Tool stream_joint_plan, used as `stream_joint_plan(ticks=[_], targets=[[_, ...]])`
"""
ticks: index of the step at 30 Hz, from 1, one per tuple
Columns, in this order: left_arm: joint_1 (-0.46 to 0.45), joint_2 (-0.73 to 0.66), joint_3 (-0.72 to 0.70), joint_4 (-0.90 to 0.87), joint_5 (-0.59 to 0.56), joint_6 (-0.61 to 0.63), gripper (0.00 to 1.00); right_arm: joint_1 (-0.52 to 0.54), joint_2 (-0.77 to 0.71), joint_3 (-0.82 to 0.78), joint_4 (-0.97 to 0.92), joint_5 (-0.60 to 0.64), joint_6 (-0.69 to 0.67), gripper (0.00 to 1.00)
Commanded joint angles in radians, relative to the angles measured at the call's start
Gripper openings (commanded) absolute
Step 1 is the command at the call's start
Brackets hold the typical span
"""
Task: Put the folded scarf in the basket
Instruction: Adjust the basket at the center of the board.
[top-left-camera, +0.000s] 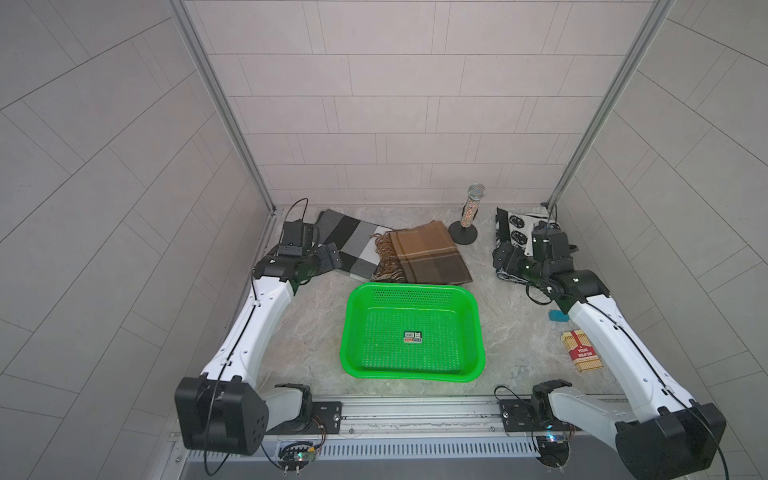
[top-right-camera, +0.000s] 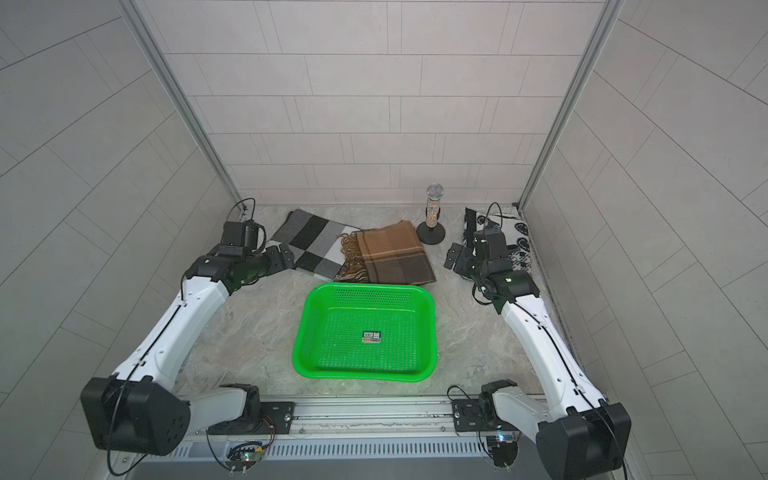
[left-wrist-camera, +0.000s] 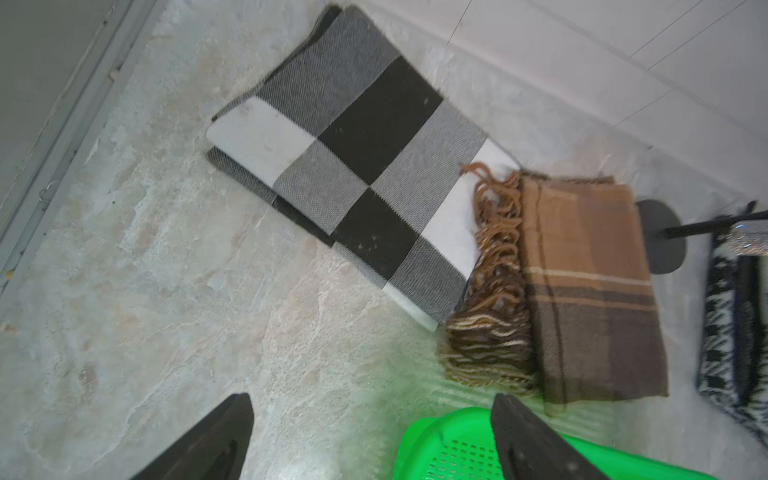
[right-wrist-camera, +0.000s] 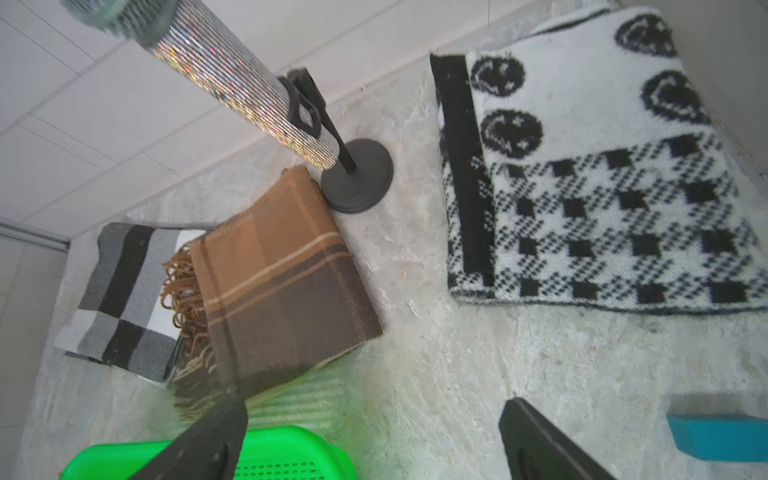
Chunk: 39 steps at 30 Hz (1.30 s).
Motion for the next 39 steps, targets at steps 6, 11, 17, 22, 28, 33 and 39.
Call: stream_joint_plan(ticks=[6, 11, 17, 22, 28, 33, 39], targets=[[-0.006, 0.059, -0.024, -0.045, 0.058, 0.006, 0.84, 0.035, -0.05, -0.188, 0.023, -0.113, 0.197, 0.73], [-0.036, 0.073, -0.041, -0.039, 0.09, -0.004, 0.8, 0.087, 0.007, -0.216, 0.092, -0.125, 0.239, 0.72], [-0.021, 0.135, -0.016, -0.066, -0.05, 0.002, 0.81, 0.115, 0.032, -0.222, 0.097, -0.116, 0.244, 0.72], [0.103, 0.283, 0.016, 0.013, 0.038, -0.086, 0.79, 0.124, 0.024, -0.216, 0.091, -0.112, 0.236, 0.72], [0.158, 0.453, 0.073, 0.136, 0.222, -0.211, 0.73, 0.143, 0.016, -0.197, 0.077, -0.087, 0.195, 0.72], [0.158, 0.541, 0.102, 0.181, 0.263, -0.269, 0.69, 0.195, 0.065, -0.179, 0.099, -0.082, 0.168, 0.67], [0.157, 0.601, 0.125, 0.219, 0.266, -0.298, 0.65, 0.25, 0.195, -0.147, 0.171, -0.104, 0.148, 0.58]])
